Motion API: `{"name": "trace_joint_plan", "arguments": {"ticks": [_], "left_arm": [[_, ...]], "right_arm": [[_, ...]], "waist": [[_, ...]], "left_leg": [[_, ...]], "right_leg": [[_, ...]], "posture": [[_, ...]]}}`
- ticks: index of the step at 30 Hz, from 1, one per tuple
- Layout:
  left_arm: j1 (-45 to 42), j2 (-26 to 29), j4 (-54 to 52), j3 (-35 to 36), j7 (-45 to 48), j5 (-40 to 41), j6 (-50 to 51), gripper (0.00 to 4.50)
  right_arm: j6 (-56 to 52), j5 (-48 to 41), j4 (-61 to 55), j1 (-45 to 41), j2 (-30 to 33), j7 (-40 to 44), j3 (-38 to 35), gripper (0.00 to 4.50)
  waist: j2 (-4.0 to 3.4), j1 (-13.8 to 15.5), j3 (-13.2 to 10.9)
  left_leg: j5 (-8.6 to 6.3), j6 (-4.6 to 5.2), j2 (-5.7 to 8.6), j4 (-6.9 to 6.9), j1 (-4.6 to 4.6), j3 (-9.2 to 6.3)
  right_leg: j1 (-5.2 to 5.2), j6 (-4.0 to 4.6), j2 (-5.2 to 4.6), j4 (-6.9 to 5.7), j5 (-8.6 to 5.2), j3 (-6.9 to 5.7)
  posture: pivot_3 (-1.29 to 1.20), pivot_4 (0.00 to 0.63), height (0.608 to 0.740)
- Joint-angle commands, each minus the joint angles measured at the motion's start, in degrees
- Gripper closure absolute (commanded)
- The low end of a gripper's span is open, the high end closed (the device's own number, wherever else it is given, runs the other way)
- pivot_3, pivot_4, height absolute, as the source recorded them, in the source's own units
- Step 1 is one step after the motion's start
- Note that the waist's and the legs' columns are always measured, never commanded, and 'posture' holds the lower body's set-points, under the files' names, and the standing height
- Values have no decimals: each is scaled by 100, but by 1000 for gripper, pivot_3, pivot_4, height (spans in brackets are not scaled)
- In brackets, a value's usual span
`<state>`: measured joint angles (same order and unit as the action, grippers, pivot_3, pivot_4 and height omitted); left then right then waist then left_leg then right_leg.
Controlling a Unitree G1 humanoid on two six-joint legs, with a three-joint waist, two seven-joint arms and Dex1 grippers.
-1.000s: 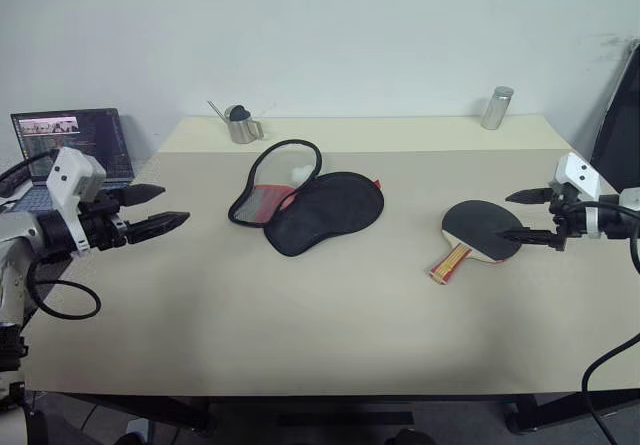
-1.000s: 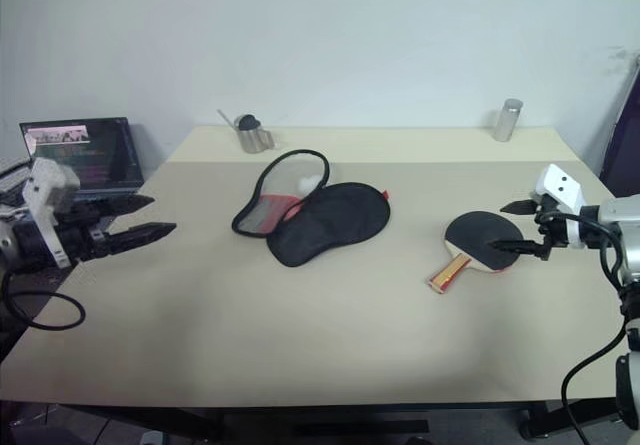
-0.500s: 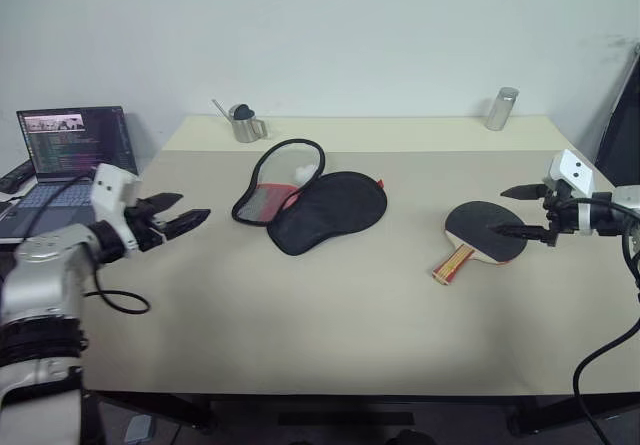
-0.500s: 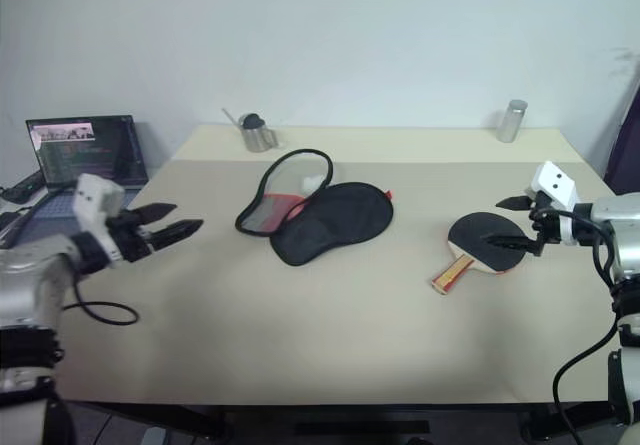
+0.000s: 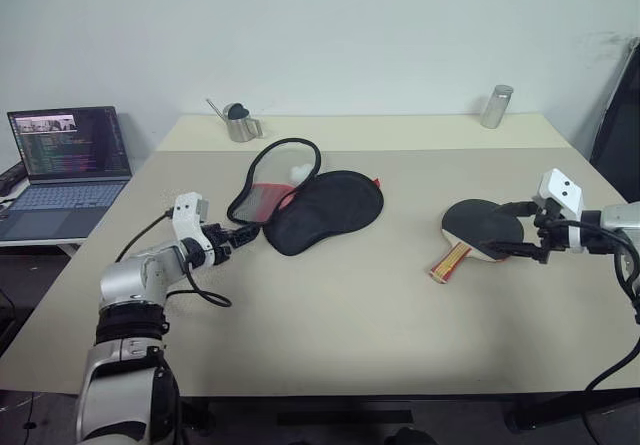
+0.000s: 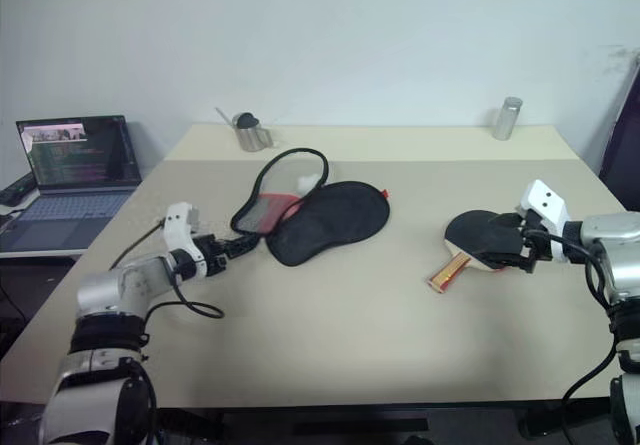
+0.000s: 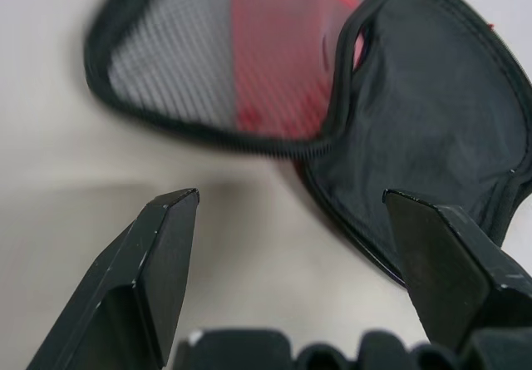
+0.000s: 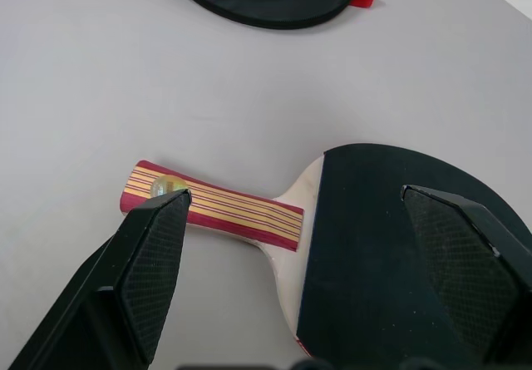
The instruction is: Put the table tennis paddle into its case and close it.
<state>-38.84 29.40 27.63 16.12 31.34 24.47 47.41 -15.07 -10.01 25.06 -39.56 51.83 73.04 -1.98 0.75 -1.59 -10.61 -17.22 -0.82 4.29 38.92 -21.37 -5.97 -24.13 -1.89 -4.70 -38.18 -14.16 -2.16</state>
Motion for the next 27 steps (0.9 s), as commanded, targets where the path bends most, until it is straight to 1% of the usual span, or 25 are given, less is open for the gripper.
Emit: {"name": "trace_joint_plan", "arguments": {"ticks": [1, 4, 7, 10, 22, 27], "left_arm": [[-158, -211, -135, 152, -308, 113, 61, 613], [-423, -508, 150, 275, -668, 115, -70, 613], [-705, -784, 523, 359, -1143, -46, -478, 613], [-890, -945, 734, 418, -1329, -13, -646, 613], [-1605, -1185, 1621, 609, -1437, 75, -1424, 613], [-1742, -1294, 1802, 618, -1381, 97, -1624, 613]], "right_arm": [[-50, -135, -217, -13, 172, -60, -231, 36], [-58, -132, -197, -55, 178, -88, -206, 36], [-61, -127, -191, -93, 161, -112, -178, 36], [-61, -131, -200, -88, 158, -120, -174, 36], [-98, -165, -283, -32, 185, -178, -231, 36], [-130, -188, -338, -17, 226, -200, -261, 36]], "waist": [[2, 26, 2], [3, 75, 3], [5, 149, 3], [5, 167, 3], [8, 164, 1], [8, 159, 1]], "left_leg": [[0, 0, 0, 2, -1, -2], [1, -1, 1, 4, 2, -1], [1, -2, 2, 7, 2, 0], [2, -2, 2, 8, -1, 0], [2, -3, 2, 8, -6, 5], [1, -3, 2, 8, -5, 8]], "right_leg": [[1, 0, 0, 0, 0, -3], [5, -3, -1, -1, 2, -2], [7, -7, -1, 1, 5, -2], [6, -9, -1, 6, 7, -2], [3, -11, -1, 8, 8, -1], [3, -12, -2, 9, 8, 0]], "posture": [[0, 150, 740], [0, 150, 740], [0, 150, 740], [0, 150, 740], [0, 150, 740], [0, 150, 740]]}}
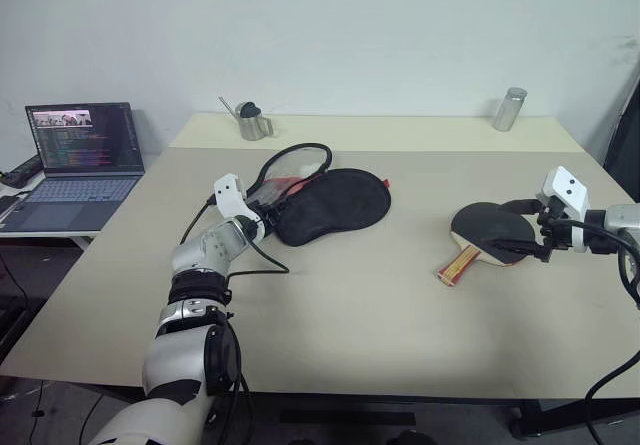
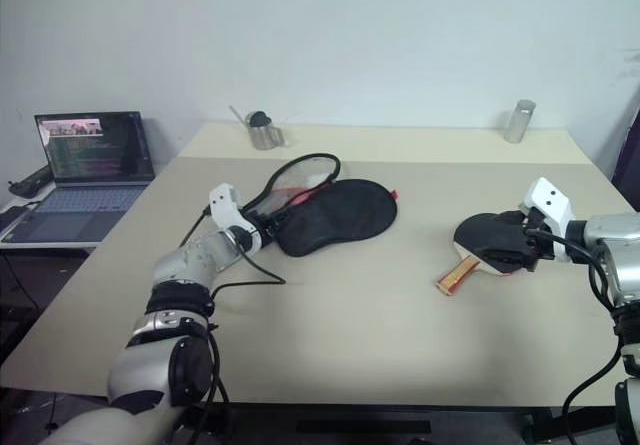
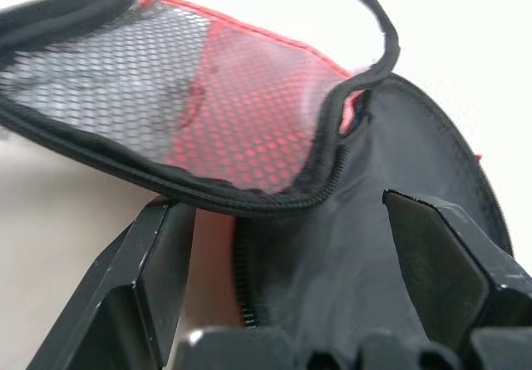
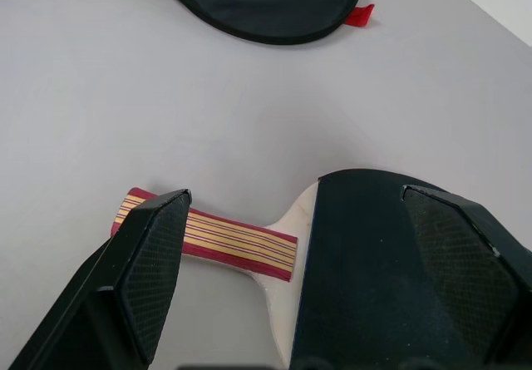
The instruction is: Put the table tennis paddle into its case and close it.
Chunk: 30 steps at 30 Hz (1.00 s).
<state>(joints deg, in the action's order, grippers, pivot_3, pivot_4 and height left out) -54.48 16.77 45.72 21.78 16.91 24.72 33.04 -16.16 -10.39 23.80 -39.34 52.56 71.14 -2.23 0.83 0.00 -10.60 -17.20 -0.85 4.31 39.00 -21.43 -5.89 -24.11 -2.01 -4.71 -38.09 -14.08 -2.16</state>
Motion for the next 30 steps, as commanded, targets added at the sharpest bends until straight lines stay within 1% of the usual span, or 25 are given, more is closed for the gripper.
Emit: {"name": "trace_joint_plan", "arguments": {"ticks": [1, 3, 6, 8, 9, 11, 15, 18, 20, 23, 26, 30], "left_arm": [[-186, -51, -1, 48, 101, 82, -222, 613], [-185, -81, -22, 45, 122, 97, -235, 613], [-150, -117, -92, 19, 233, 118, -239, 1203], [-110, -142, -158, 12, 196, 115, -180, 1922], [-89, -150, -183, -1, 189, 110, -157, 2210], [-25, -165, -273, -40, 211, 104, -101, 3016], [174, -187, -570, -50, 110, 112, 81, 4419], [412, -246, -957, -8, -118, 144, 293, 4469], [676, -360, -1431, -46, -296, 159, 437, 4469], [1173, -623, -2326, -134, -620, 192, 661, 4469], [1719, -925, -3204, -306, -923, 120, 654, 4469], [2255, -1327, -3984, -497, -1364, 18, 574, 4469]], "right_arm": [[-25, -152, -218, -37, 159, -17, -243, 36], [-27, -160, -231, -23, 181, -20, -256, 36], [-42, -168, -265, 11, 203, -39, -282, 0], [-59, -182, -309, 55, 221, -48, -311, 0], [-67, -189, -329, 73, 227, -54, -324, 0], [-81, -198, -361, 100, 231, -68, -341, 0], [-109, -229, -436, 156, 247, -100, -363, 0], [-133, -269, -493, 201, 277, -127, -373, 0], [-143, -294, -523, 227, 301, -146, -372, 0], [-164, -318, -562, 256, 329, -162, -367, 0], [-191, -332, -600, 289, 345, -160, -362, 0], [-225, -348, -637, 324, 360, -156, -354, 0]], "waist": [[1, 0, 0], [1, -1, -1], [1, -1, -1], [1, 0, -1], [1, -1, 0], [1, -1, 0], [1, -5, 0], [1, -10, 0], [1, -7, 0], [1, -1, 0], [1, 5, 0], [1, 11, 0]], "left_leg": [[0, 0, 0, 0, 0, 0], [0, 0, 0, 0, 0, 0], [0, 0, 0, 0, 0, 0], [0, 0, 0, 0, -1, 0], [0, 0, 0, 0, 0, 1], [0, 0, 0, 0, 0, 1], [0, 0, 0, 0, 0, 1], [0, 0, -1, 0, 0, 1], [0, 0, -1, 0, 0, 1], [0, 0, 0, 0, -1, 1], [0, 0, -1, 0, -1, 1], [0, 0, -1, 1, 1, 2]], "right_leg": [[0, 0, 0, 0, 0, 0], [-1, 0, 0, 0, 0, 0], [-1, 0, 0, 0, 0, 0], [-1, 0, 0, 0, 0, 0], [-1, -1, 0, 0, 0, 0], [-1, -1, 0, -1, 0, 0], [-1, -1, 0, 0, 0, 1], [-1, -1, 0, -1, 1, 1], [-1, -1, 0, -1, 1, 2], [-1, -1, -1, 1, 1, 3], [-1, -1, -1, 1, 1, 4], [2, -1, -1, 0, 1, 4]], "posture": [[0, 150, 740], [0, 150, 740], [0, 150, 740], [0, 150, 740], [0, 150, 740], [0, 150, 740], [0, 150, 740], [0, 150, 740], [0, 150, 740], [0, 150, 740], [0, 150, 740], [0, 150, 740]]}}
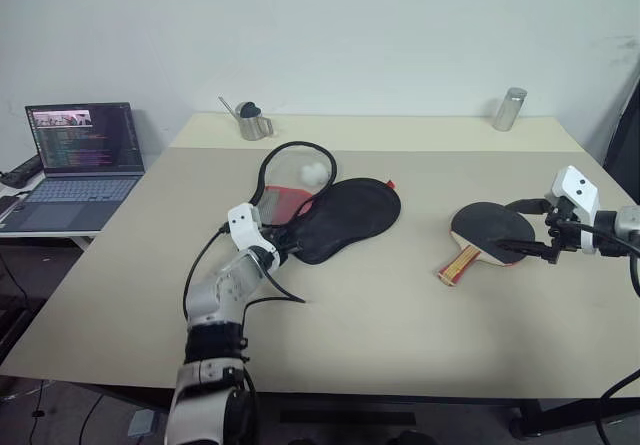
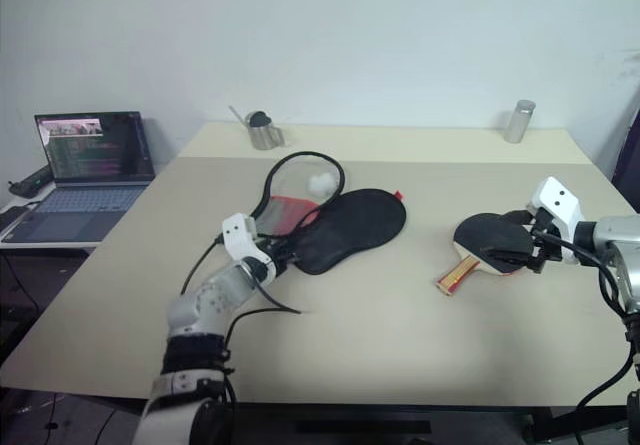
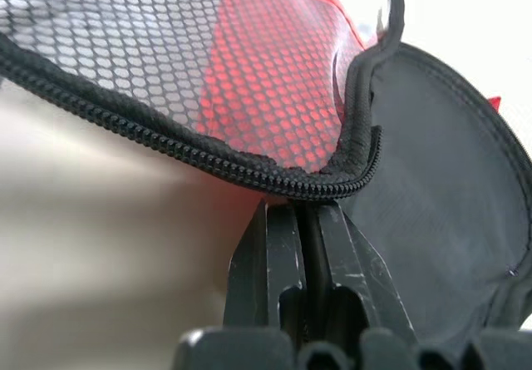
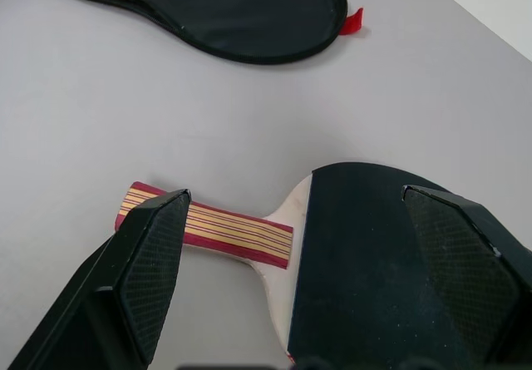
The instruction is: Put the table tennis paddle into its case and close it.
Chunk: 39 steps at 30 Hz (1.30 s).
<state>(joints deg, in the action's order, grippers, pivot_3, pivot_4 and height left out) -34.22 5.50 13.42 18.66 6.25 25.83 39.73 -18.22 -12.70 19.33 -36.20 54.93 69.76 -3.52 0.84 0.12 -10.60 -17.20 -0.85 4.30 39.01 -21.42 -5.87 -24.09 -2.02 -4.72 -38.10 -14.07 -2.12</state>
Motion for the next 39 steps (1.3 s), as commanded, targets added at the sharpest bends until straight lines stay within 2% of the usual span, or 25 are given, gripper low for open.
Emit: {"name": "trace_joint_plan", "arguments": {"ticks": [1, 6, 16, 22, 30, 36, 39], "left_arm": [[356, -301, -943, -300, -410, -187, -167, 4469], [573, -738, -1285, -538, -976, -492, -421, 4469], [-187, -1364, 101, -785, -1762, -1173, -1258, 4469], [-553, -1406, 725, -910, -1405, -1104, -1445, 4469], [-1028, -1289, 1552, -1001, -512, -827, -947, 4469], [-1167, -1219, 1634, -936, -295, -830, -1130, 4469], [-1093, -1010, 1558, -856, -305, -890, -1127, 4469]], "right_arm": [[-23, -118, -188, 14, 131, -11, -221, 0], [-65, -119, -209, 3, 165, 34, -192, 0], [-96, -71, -188, -99, 194, 123, -120, 0], [-78, -68, -200, -107, 202, 143, -134, 0], [-91, -89, -270, -62, 203, 115, -168, 0], [-122, -109, -325, 12, 238, 104, -208, 0], [-111, -101, -306, 26, 237, 85, -212, 0]], "waist": [[0, 0, 1], [1, 37, 1], [4, 117, 0], [4, 132, 0], [4, 139, 1], [5, 138, 3], [5, 133, 3]], "left_leg": [[0, 0, 0, 0, 1, 2], [0, 0, 0, 1, 1, 6], [0, 1, 0, 3, 2, 16], [0, 1, 1, 4, 2, 17], [1, 1, 3, 5, 0, 15], [1, 1, 3, 5, 0, 14], [1, 1, 2, 5, -1, 15]], "right_leg": [[1, 0, 0, 0, 0, 2], [3, -2, 0, 1, 1, 4], [6, -7, 0, 2, 4, 6], [5, -7, 0, 3, 5, 6], [6, -9, 0, 4, 6, 4], [6, -10, -1, 7, 6, 4], [5, -10, -1, 7, 6, 4]], "posture": [[0, 150, 740], [0, 150, 740], [0, 150, 740], [0, 150, 740], [0, 150, 740], [0, 150, 740], [0, 150, 740]]}}
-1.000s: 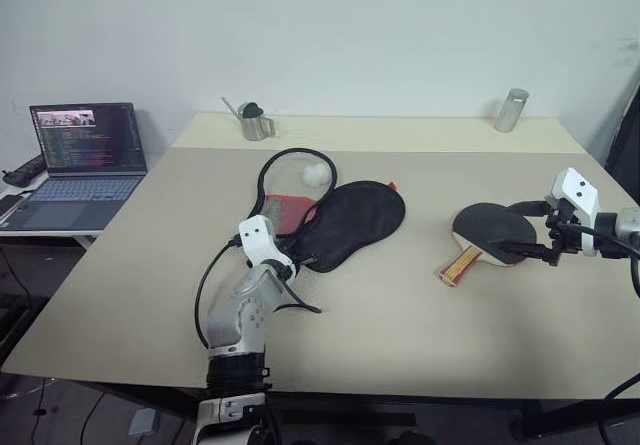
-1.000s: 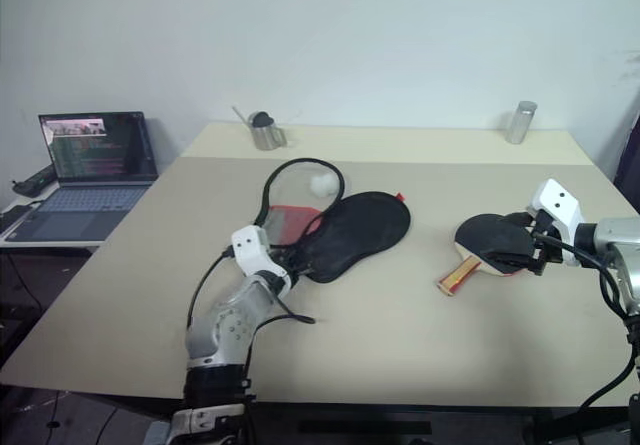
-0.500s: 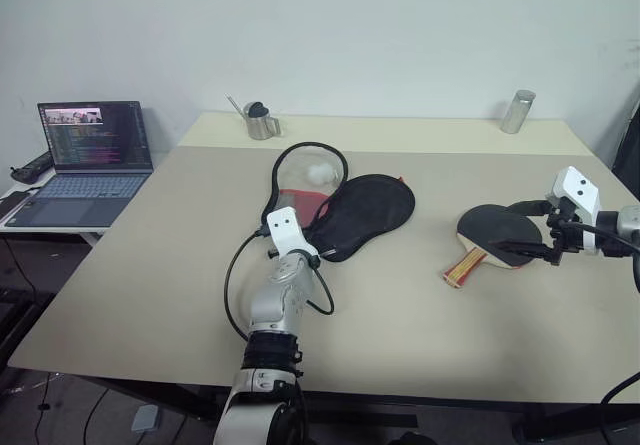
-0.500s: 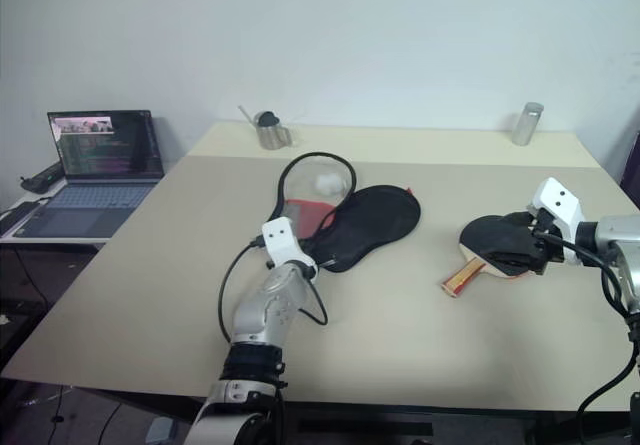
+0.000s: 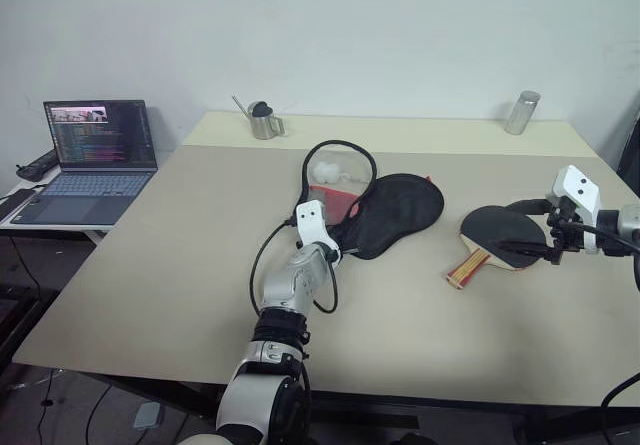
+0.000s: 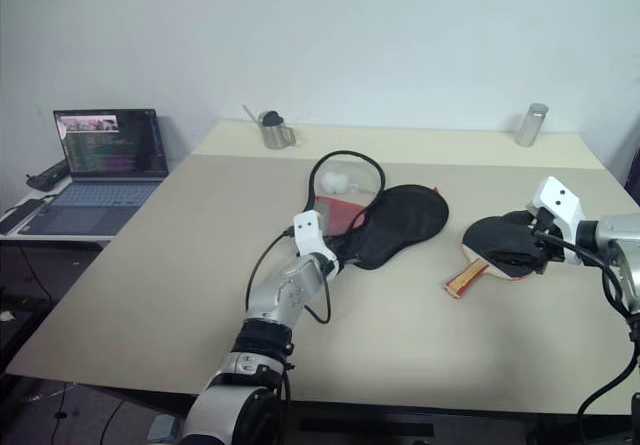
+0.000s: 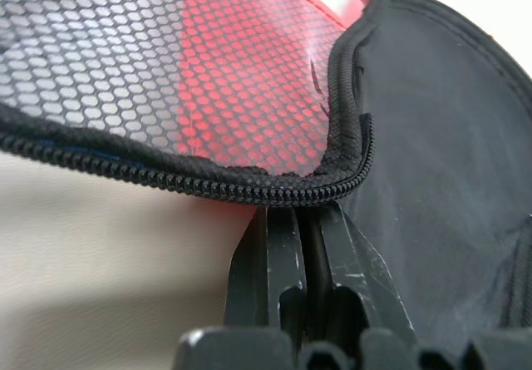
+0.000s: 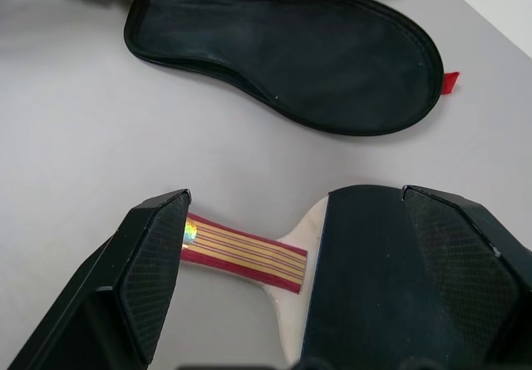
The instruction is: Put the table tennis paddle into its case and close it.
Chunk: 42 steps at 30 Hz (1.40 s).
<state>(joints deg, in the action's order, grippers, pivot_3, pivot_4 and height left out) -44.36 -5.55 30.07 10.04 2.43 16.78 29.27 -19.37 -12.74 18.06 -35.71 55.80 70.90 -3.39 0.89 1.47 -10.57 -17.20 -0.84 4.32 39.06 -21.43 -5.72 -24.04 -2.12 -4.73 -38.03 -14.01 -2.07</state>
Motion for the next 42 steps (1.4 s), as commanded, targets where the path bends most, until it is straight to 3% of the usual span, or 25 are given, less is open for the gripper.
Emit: {"name": "trace_joint_plan", "arguments": {"ticks": [1, 3, 6, 9, 12, 20, 23, 30, 33, 37, 42], "left_arm": [[-58, 165, -113, 79, 56, 40, -50, 4469], [-46, 224, -109, 152, 44, 79, -9, 4469], [16, 387, -213, 272, 53, 134, 149, 3814], [87, 506, -356, 237, 141, 142, 209, 2763], [327, 926, -969, -230, 1045, 221, 694, 1756], [1121, 2516, -2134, -838, 2703, 208, 1175, 1756], [1296, 3042, -2190, -725, 3247, 338, 1171, 1756], [72, 3250, -796, 70, 3367, 630, 856, 1756], [-878, 3190, 631, 283, 3438, 621, 510, 1756], [-1660, 3041, 2317, 250, 3704, 428, 63, 1756], [-2109, 2905, 3451, 232, 3739, 153, -478, 1756]], "right_arm": [[8, -94, -170, -27, 138, -38, -219, 0], [12, -93, -164, -33, 126, -48, -211, 0], [32, -77, -115, -94, 67, -75, -168, 0], [47, -78, -85, -127, 51, -82, -148, 0], [80, -67, -21, -176, 42, -75, -122, 0], [147, -32, 123, -279, 32, -57, -83, 0], [167, -25, 162, -309, 27, -56, -78, 0], [217, 9, 241, -369, -44, -85, -29, 0], [234, 28, 276, -407, -96, -90, 8, 0], [248, 44, 320, -459, -143, -90, 42, 0], [233, 38, 284, -395, -91, -95, 24, 0]], "waist": [[0, -3, 0], [0, -9, 0], [0, -26, 0], [0, -31, 0], [0, -81, 0], [-2, -143, 1], [-2, -151, 1], [0, -104, 0], [0, -101, 0], [0, -143, 0], [5, -188, -3]], "left_leg": [[0, 0, 0, 0, 0, 0], [0, 0, -1, 0, 1, 1], [0, 0, -1, -1, 2, 4], [0, 0, -1, -1, 4, 4], [0, 0, -3, -3, 8, 8], [0, 0, -3, -5, 8, 5], [0, 0, -3, -6, 9, 4], [1, 2, -2, 0, 0, -12], [1, 2, 0, 1, -3, -12], [1, 2, 1, -1, -5, -6], [1, 2, 0, -4, -6, 4]], "right_leg": [[0, 0, 0, 0, 0, 0], [-1, 0, 0, -1, 0, 1], [-2, 0, 0, -2, 0, 4], [-1, 0, 0, -3, 0, 4], [-1, 0, 2, -6, 0, 8], [-3, 1, 3, -5, 1, 9], [-3, 2, 3, -4, 0, 10], [-1, 6, 2, -3, 4, -5], [-3, 6, 1, 3, 5, -6], [-6, 5, 1, 5, 5, -7], [-15, 4, 1, 1, 5, -8]], "posture": [[0, 150, 740], [0, 150, 740], [0, 150, 740], [0, 150, 740], [0, 150, 740], [0, 150, 740], [0, 150, 740], [0, 150, 740], [0, 150, 740], [0, 150, 740], [0, 150, 740]]}}
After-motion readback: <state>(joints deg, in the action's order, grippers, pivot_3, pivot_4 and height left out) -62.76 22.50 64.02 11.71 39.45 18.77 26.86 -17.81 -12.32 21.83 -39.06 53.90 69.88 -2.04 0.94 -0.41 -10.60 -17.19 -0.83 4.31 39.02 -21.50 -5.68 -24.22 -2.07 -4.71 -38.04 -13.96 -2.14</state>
